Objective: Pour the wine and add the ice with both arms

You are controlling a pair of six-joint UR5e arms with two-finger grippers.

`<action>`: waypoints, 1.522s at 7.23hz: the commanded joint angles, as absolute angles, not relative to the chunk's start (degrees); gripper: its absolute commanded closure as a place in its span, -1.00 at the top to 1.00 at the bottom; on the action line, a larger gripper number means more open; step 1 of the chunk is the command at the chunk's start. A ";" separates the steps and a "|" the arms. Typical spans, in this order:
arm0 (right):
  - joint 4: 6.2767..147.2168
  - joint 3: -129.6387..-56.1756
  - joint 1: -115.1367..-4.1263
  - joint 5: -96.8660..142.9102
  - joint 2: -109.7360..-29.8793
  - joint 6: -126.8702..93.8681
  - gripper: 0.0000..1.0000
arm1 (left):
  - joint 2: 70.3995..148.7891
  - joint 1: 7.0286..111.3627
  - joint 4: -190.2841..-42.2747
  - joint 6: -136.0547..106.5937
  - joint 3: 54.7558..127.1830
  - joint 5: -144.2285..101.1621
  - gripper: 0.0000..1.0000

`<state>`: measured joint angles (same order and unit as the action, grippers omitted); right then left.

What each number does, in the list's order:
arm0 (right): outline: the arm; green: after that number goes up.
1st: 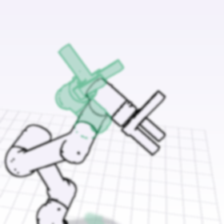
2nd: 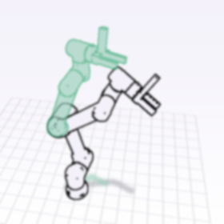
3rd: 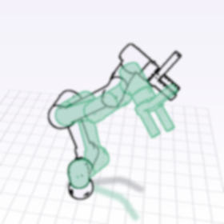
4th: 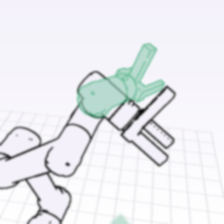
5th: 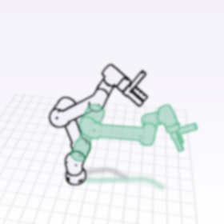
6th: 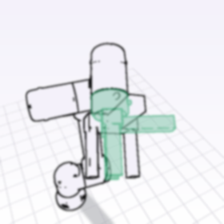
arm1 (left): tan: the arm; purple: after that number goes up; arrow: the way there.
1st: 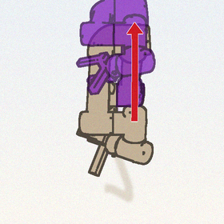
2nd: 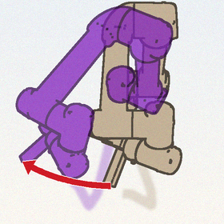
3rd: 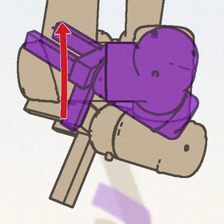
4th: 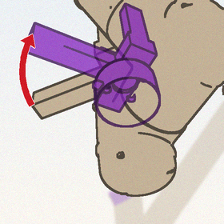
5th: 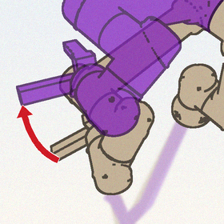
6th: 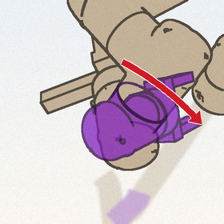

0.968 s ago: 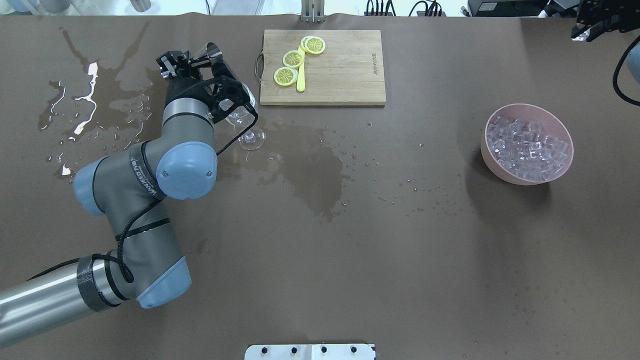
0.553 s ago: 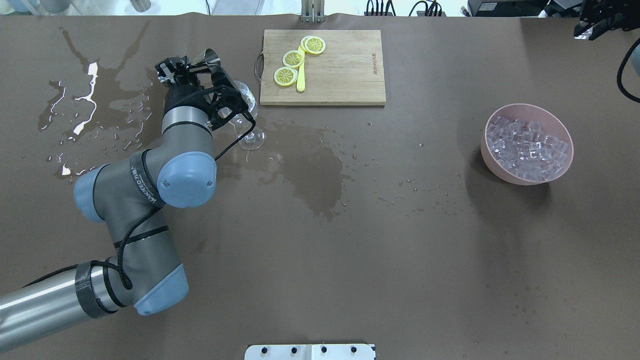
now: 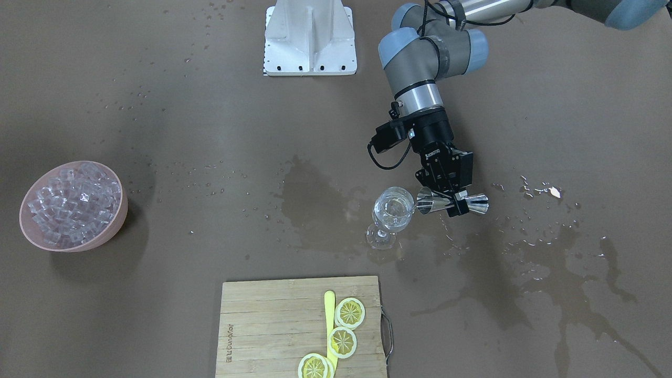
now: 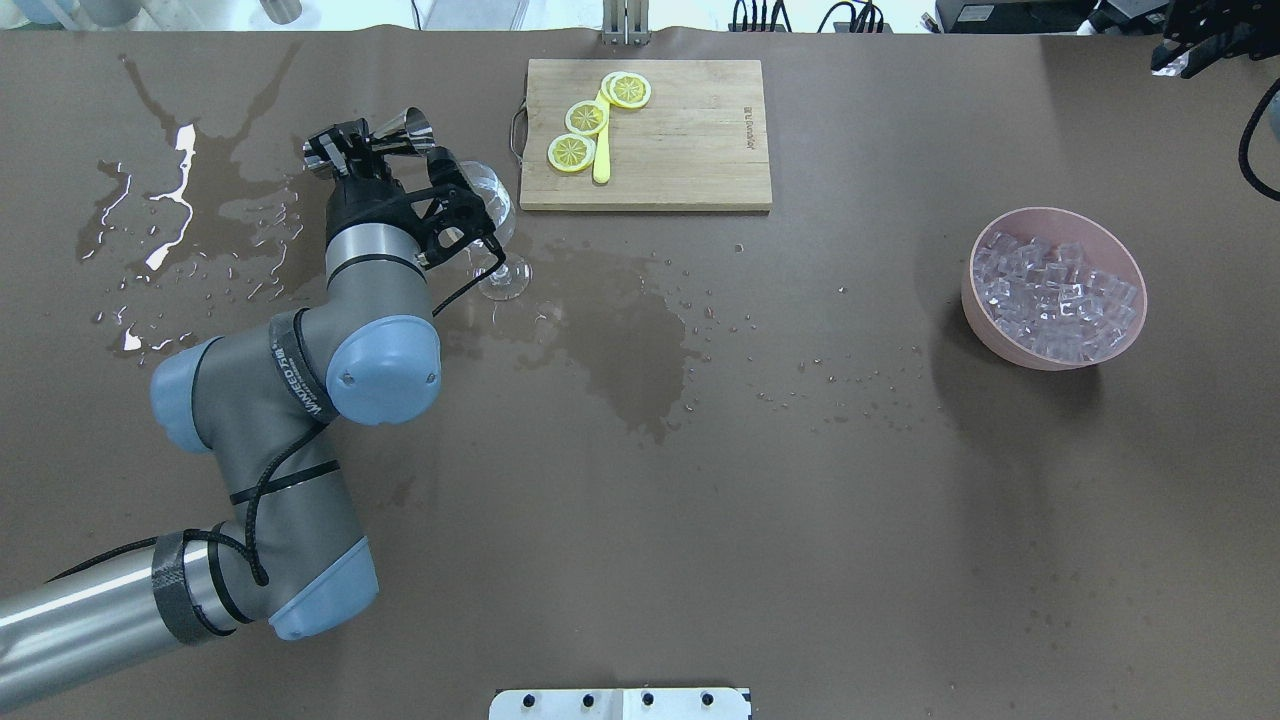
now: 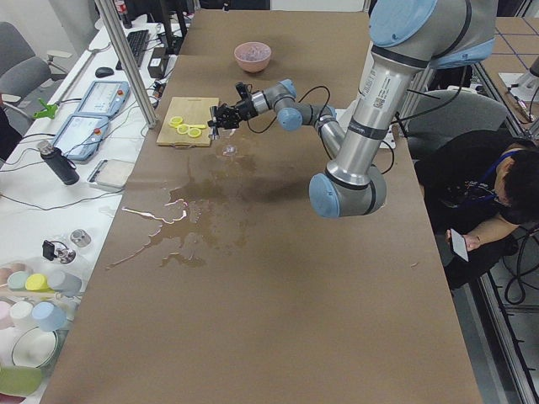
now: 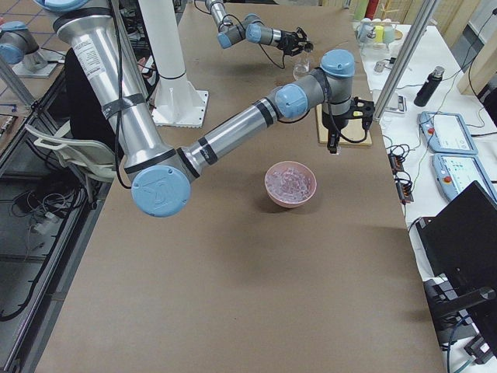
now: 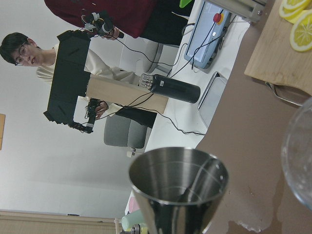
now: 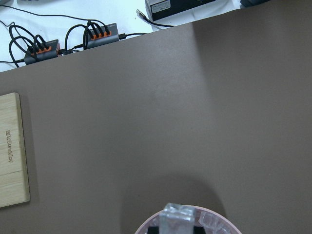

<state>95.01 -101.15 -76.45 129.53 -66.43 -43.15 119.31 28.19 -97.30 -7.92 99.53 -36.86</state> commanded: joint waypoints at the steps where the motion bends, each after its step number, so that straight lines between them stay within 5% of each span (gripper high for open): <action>1: 95.01 -101.07 -76.55 129.64 -66.36 -43.15 -1.00 | 119.44 26.73 -96.94 -7.91 99.67 -35.08 -0.71; 11: 95.01 -101.07 -76.73 130.08 -66.09 -43.51 -1.00 | 119.97 25.84 -93.78 -4.23 100.81 -34.10 -0.72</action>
<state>95.04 -101.07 -76.73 130.07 -66.11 -43.47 120.21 25.77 -93.86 -5.79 100.48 -34.11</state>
